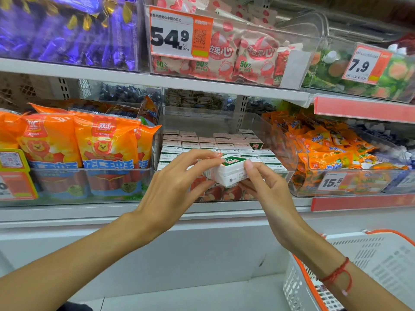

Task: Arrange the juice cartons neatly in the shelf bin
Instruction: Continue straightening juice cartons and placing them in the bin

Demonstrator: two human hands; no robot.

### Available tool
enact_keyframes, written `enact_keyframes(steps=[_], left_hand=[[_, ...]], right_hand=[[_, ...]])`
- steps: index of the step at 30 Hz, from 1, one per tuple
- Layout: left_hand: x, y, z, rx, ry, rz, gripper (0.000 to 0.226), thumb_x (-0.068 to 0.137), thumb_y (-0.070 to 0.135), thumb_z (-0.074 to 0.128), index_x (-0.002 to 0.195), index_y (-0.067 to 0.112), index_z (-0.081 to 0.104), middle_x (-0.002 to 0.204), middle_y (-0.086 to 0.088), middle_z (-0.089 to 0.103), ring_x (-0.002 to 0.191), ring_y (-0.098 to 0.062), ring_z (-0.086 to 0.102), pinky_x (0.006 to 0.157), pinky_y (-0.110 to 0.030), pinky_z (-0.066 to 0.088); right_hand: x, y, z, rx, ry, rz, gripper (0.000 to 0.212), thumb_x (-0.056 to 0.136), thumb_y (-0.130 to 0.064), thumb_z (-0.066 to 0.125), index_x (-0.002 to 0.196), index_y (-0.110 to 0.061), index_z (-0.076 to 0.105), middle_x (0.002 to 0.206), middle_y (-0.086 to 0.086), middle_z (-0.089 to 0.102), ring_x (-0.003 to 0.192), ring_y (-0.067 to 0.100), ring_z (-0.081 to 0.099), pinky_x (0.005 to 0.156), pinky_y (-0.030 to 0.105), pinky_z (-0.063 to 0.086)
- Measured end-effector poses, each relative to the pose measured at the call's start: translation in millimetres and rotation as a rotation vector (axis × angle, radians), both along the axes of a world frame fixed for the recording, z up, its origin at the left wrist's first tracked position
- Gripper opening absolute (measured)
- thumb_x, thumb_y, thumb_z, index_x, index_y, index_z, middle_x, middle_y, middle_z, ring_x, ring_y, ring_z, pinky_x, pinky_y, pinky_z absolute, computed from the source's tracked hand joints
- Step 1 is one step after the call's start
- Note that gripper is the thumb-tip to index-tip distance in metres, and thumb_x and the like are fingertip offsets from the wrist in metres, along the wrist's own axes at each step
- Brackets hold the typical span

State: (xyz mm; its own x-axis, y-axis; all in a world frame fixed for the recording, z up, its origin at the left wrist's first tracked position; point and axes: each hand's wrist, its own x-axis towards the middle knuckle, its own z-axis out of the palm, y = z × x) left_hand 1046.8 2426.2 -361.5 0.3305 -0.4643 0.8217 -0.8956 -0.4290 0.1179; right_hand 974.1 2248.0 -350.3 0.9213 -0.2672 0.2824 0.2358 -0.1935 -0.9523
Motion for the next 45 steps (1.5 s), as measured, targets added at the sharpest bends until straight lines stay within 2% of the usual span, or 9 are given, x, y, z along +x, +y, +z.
enact_keyframes(steps=[5,10,15,17,22,25,31,40,45], left_hand=[[-1,0,-3,0.035,0.079,-0.031,0.060,0.084,0.020,0.072,0.139,0.021,0.050,0.127,-0.001,0.063,0.112,-0.017,0.062,0.087,-0.030,0.055],[-7,-3,6,-0.281,0.694,-0.183,0.046,0.085,0.043,0.062,0.127,0.055,0.047,0.123,0.023,0.061,0.109,0.003,0.061,0.081,-0.022,0.057],[0,1,12,-0.568,1.287,-0.329,0.035,0.092,0.029,0.062,0.124,0.042,0.054,0.105,0.002,0.075,0.089,-0.008,0.073,0.062,-0.018,0.056],[2,6,14,-0.598,1.434,-0.347,0.032,0.093,0.030,0.062,0.123,0.038,0.054,0.099,0.001,0.076,0.089,-0.011,0.073,0.061,-0.020,0.057],[7,11,15,-0.604,1.714,-0.349,0.039,0.082,0.038,0.070,0.118,0.025,0.061,0.099,-0.009,0.076,0.090,-0.021,0.074,0.067,-0.030,0.061],[5,12,12,-0.516,1.761,-0.295,0.056,0.065,0.053,0.073,0.114,0.027,0.063,0.096,-0.009,0.076,0.087,-0.019,0.074,0.065,-0.034,0.062],[2,9,9,-0.433,1.800,-0.221,0.080,0.049,0.065,0.070,0.112,0.017,0.060,0.081,-0.005,0.077,0.074,-0.015,0.075,0.054,-0.031,0.058],[-3,5,14,-0.523,1.783,-0.361,0.057,0.065,0.047,0.073,0.115,0.024,0.061,0.090,-0.011,0.076,0.083,-0.019,0.075,0.058,-0.029,0.060],[-4,3,21,-0.606,1.442,-0.382,0.032,0.087,0.029,0.069,0.112,0.041,0.052,0.091,-0.001,0.077,0.084,-0.018,0.075,0.061,-0.022,0.058]], right_hand=[[-1,-1,-4,-0.008,0.003,-0.001,0.026,0.093,-0.046,0.048,0.098,-0.036,0.072,0.104,-0.012,0.074,0.105,0.008,0.066,0.102,0.034,0.047],[-1,-1,-5,-0.100,-0.041,0.073,0.024,0.096,-0.026,0.056,0.114,-0.039,0.063,0.101,-0.024,0.072,0.098,-0.008,0.065,0.078,0.006,0.048],[-4,2,-10,-0.414,-0.044,0.113,0.047,0.090,-0.026,0.065,0.131,-0.046,0.052,0.128,-0.030,0.057,0.118,-0.004,0.055,0.096,0.017,0.048],[-3,3,-9,-0.369,-0.042,0.112,0.053,0.088,-0.030,0.065,0.138,-0.040,0.048,0.128,-0.028,0.058,0.117,-0.005,0.056,0.095,0.016,0.049],[0,9,-1,-0.141,-0.099,0.113,0.028,0.076,-0.034,0.068,0.104,-0.035,0.071,0.098,-0.019,0.074,0.092,0.001,0.070,0.072,0.014,0.055],[1,10,0,-0.043,-0.104,0.076,0.018,0.073,-0.039,0.070,0.089,-0.032,0.076,0.086,-0.014,0.076,0.078,0.000,0.071,0.063,0.008,0.050],[6,8,1,0.039,0.056,0.026,0.029,0.071,-0.057,0.065,0.075,-0.031,0.079,0.081,-0.006,0.076,0.077,0.007,0.072,0.066,0.011,0.053],[4,1,2,0.018,0.077,0.063,0.044,0.072,-0.059,0.063,0.100,-0.028,0.075,0.096,-0.008,0.076,0.093,0.007,0.071,0.078,0.018,0.055],[1,-3,7,0.091,0.091,0.228,0.045,0.074,-0.054,0.065,0.115,-0.037,0.070,0.114,-0.006,0.072,0.105,0.014,0.069,0.087,0.026,0.056]])
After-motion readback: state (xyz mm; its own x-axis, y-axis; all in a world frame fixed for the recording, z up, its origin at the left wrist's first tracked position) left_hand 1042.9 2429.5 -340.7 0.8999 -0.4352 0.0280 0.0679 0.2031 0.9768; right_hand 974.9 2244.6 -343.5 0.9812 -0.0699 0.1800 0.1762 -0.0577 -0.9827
